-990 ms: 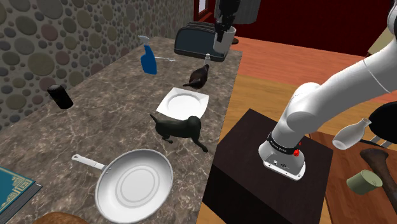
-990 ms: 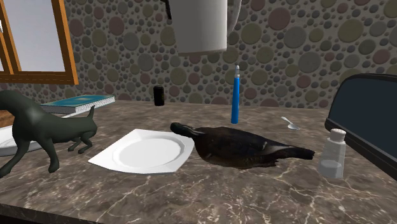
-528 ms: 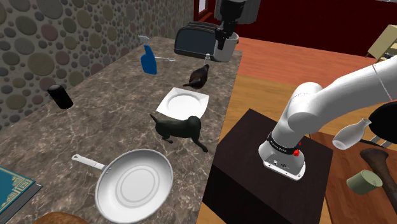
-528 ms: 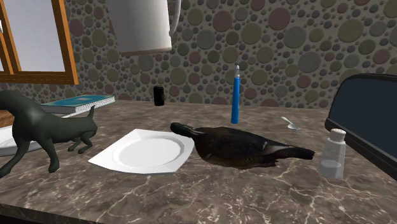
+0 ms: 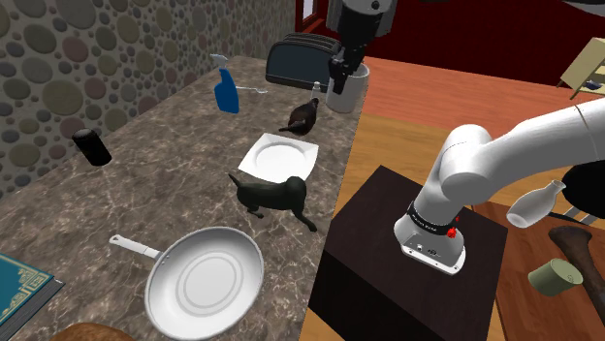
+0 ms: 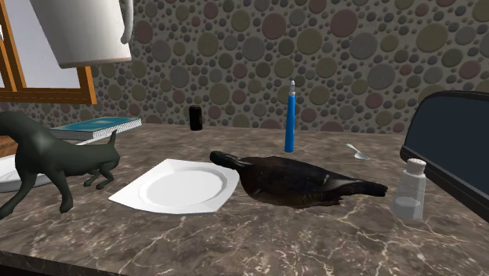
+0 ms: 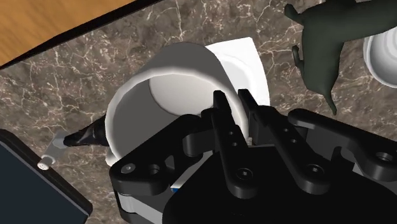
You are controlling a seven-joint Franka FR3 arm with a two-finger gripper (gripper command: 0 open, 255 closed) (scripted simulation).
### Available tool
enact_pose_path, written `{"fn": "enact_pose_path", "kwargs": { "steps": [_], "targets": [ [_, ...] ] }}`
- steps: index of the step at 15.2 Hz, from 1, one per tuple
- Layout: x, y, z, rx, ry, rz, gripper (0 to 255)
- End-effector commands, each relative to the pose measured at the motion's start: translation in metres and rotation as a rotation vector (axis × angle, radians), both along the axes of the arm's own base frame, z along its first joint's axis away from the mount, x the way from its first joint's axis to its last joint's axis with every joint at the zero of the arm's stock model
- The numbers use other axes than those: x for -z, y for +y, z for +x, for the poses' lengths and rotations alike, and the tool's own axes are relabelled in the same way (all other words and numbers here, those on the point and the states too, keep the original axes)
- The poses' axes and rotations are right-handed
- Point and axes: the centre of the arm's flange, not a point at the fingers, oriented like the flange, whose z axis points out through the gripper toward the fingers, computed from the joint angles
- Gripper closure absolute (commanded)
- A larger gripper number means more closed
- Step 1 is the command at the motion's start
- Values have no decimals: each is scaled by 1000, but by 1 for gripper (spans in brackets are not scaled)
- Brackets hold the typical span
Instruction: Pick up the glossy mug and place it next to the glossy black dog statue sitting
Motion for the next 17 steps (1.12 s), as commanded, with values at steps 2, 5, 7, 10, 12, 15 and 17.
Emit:
{"fn": "enact_pose_path", "kwargs": {
  "steps": [2, 5, 7, 10, 12, 15, 17],
  "targets": [
    [1, 34, -23, 1, 0, 0, 255],
    [6, 55, -39, 1, 0, 0, 255],
    [17, 55, -39, 1, 0, 0, 255],
    [32, 55, -39, 1, 0, 0, 255],
    [43, 55, -39, 1, 0, 0, 255],
    [59, 55, -39, 1, 0, 0, 255],
    [69, 55, -39, 1, 0, 0, 255]
  ]
}}
